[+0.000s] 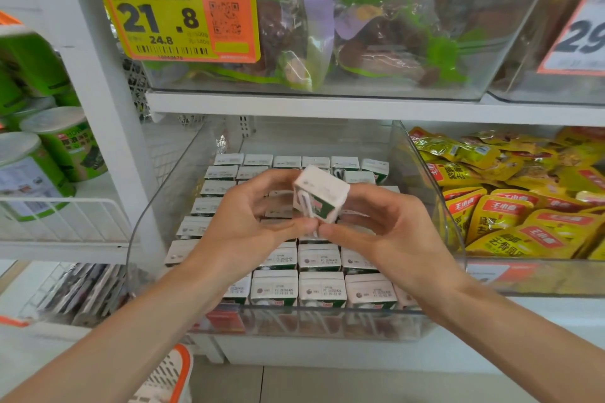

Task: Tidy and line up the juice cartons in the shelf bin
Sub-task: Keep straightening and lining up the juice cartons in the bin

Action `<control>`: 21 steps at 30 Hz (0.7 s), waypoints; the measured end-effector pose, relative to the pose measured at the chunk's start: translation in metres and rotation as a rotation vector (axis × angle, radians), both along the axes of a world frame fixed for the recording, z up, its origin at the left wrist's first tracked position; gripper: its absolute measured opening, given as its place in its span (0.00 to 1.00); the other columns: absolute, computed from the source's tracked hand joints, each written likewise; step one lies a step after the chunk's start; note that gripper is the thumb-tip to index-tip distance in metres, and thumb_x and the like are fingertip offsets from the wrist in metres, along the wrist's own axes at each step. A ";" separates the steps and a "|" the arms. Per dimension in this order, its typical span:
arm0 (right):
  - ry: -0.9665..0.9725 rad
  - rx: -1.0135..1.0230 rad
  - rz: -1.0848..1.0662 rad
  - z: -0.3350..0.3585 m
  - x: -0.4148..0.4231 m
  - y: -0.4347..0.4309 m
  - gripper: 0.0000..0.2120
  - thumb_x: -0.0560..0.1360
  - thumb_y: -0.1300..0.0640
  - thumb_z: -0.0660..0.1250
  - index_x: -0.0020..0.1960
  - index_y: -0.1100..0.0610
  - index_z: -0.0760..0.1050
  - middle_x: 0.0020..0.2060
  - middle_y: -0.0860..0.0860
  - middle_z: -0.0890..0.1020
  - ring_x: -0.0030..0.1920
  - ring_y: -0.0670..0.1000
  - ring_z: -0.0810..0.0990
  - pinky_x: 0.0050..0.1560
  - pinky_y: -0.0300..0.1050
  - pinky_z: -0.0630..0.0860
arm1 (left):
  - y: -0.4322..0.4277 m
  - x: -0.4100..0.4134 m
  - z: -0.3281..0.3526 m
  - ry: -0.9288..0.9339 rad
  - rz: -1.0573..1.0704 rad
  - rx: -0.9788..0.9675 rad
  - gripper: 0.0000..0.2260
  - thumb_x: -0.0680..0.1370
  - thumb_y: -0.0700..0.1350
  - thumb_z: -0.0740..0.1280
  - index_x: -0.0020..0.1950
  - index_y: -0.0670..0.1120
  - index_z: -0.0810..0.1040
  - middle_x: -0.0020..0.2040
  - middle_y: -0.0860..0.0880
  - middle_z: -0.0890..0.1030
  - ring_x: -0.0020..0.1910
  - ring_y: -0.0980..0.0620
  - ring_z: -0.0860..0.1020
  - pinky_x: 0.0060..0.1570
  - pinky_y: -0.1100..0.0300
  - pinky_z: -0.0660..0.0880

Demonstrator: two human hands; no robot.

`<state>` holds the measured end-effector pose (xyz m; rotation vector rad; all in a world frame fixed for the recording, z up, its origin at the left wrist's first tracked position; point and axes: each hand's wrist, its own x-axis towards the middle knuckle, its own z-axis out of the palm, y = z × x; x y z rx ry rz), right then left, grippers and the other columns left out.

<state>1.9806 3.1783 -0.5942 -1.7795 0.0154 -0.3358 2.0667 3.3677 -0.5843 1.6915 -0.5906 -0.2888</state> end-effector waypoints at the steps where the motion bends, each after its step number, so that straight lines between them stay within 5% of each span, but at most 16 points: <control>1: -0.021 -0.034 -0.028 0.000 0.001 0.000 0.20 0.71 0.60 0.82 0.62 0.50 0.85 0.56 0.45 0.88 0.59 0.47 0.86 0.64 0.47 0.82 | -0.001 0.001 0.000 -0.060 0.022 0.008 0.24 0.70 0.40 0.82 0.58 0.62 0.81 0.56 0.65 0.85 0.59 0.67 0.81 0.53 0.72 0.79; 5: -0.153 -0.102 -0.027 -0.003 0.003 -0.001 0.24 0.72 0.69 0.79 0.64 0.52 0.84 0.58 0.48 0.86 0.61 0.49 0.85 0.64 0.44 0.81 | -0.004 0.003 -0.001 -0.187 0.046 -0.038 0.22 0.67 0.39 0.84 0.51 0.58 0.80 0.54 0.59 0.85 0.61 0.61 0.81 0.54 0.63 0.82; 12: -0.226 -0.112 0.003 -0.005 0.004 -0.002 0.25 0.72 0.70 0.79 0.63 0.50 0.85 0.60 0.48 0.85 0.65 0.50 0.83 0.63 0.43 0.81 | -0.003 0.002 -0.004 -0.225 0.058 -0.082 0.22 0.66 0.38 0.84 0.47 0.59 0.79 0.51 0.57 0.84 0.60 0.60 0.80 0.49 0.68 0.80; 15: -0.201 -0.105 0.004 -0.003 0.003 0.000 0.23 0.73 0.65 0.79 0.65 0.49 0.84 0.59 0.46 0.86 0.65 0.50 0.83 0.63 0.44 0.82 | -0.003 0.000 -0.003 -0.204 0.050 -0.084 0.21 0.66 0.37 0.84 0.49 0.56 0.80 0.52 0.57 0.85 0.60 0.60 0.80 0.49 0.67 0.81; 19: -0.085 -0.006 0.000 0.004 0.001 0.000 0.19 0.76 0.58 0.77 0.66 0.50 0.82 0.57 0.45 0.88 0.60 0.47 0.86 0.60 0.43 0.83 | -0.002 -0.001 0.002 -0.197 0.055 -0.017 0.22 0.67 0.48 0.83 0.57 0.58 0.80 0.56 0.60 0.85 0.61 0.60 0.81 0.63 0.53 0.78; 21: -0.002 0.135 -0.030 0.008 0.001 0.000 0.20 0.79 0.56 0.74 0.70 0.49 0.79 0.54 0.49 0.89 0.56 0.49 0.88 0.58 0.39 0.82 | -0.001 -0.002 0.003 -0.184 0.032 0.006 0.27 0.66 0.51 0.83 0.63 0.61 0.79 0.58 0.61 0.84 0.60 0.61 0.81 0.63 0.55 0.78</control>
